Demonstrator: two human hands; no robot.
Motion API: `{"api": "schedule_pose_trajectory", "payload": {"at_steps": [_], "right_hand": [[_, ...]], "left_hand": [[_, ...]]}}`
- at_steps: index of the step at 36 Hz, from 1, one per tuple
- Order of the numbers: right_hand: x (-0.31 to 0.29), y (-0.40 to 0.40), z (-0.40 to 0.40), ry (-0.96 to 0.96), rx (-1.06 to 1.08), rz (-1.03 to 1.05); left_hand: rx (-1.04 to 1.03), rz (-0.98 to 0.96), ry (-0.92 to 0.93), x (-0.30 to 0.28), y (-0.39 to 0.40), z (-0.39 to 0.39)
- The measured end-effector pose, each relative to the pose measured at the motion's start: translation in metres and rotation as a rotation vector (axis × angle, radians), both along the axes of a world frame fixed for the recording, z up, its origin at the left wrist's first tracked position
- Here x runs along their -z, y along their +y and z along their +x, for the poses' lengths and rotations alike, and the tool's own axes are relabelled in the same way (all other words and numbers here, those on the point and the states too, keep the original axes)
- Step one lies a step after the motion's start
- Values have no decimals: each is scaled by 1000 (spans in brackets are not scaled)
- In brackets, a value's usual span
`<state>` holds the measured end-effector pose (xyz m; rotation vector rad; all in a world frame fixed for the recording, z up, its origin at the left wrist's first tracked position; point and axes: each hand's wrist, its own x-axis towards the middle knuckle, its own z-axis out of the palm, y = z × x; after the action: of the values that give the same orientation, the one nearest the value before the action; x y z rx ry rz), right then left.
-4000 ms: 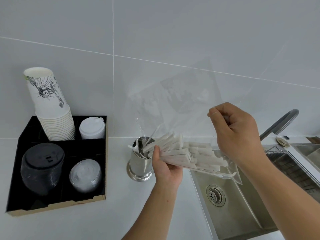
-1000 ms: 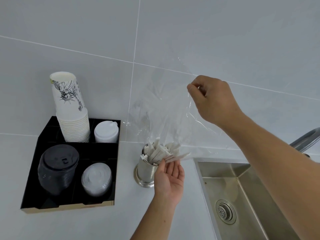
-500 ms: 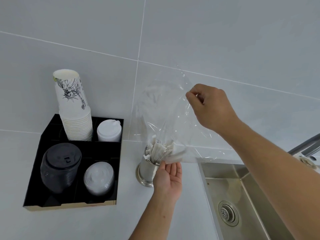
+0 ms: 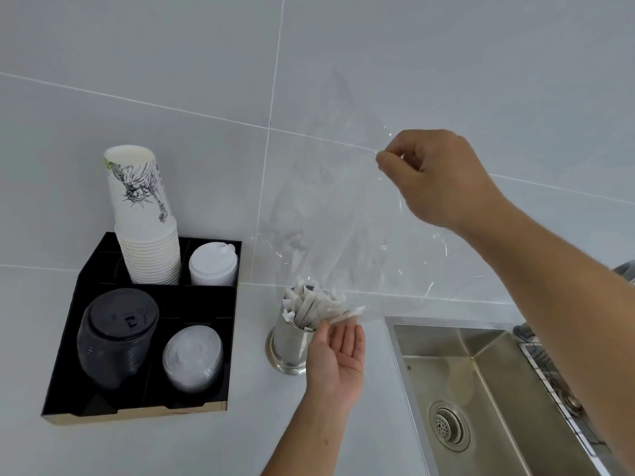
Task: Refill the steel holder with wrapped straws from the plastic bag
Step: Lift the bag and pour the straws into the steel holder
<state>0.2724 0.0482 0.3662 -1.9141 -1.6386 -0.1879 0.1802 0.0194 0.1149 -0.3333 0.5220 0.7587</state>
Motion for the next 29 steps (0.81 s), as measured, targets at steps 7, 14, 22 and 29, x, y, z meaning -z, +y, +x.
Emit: {"api": "schedule_pose_trajectory", "payload": {"at_steps": [7, 14, 22, 29], "right_hand": [[-25, -7, 3, 39, 4, 110], [-27, -14, -1, 23, 20, 95], [-33, -30, 2, 38, 51, 112], [-44, -49, 7, 87, 71, 141]], "left_hand": [[11, 33, -20, -5, -1, -2], [16, 54, -18, -4, -4, -1], [29, 71, -1, -4, -7, -5], [43, 125, 17, -10, -10, -7]]}}
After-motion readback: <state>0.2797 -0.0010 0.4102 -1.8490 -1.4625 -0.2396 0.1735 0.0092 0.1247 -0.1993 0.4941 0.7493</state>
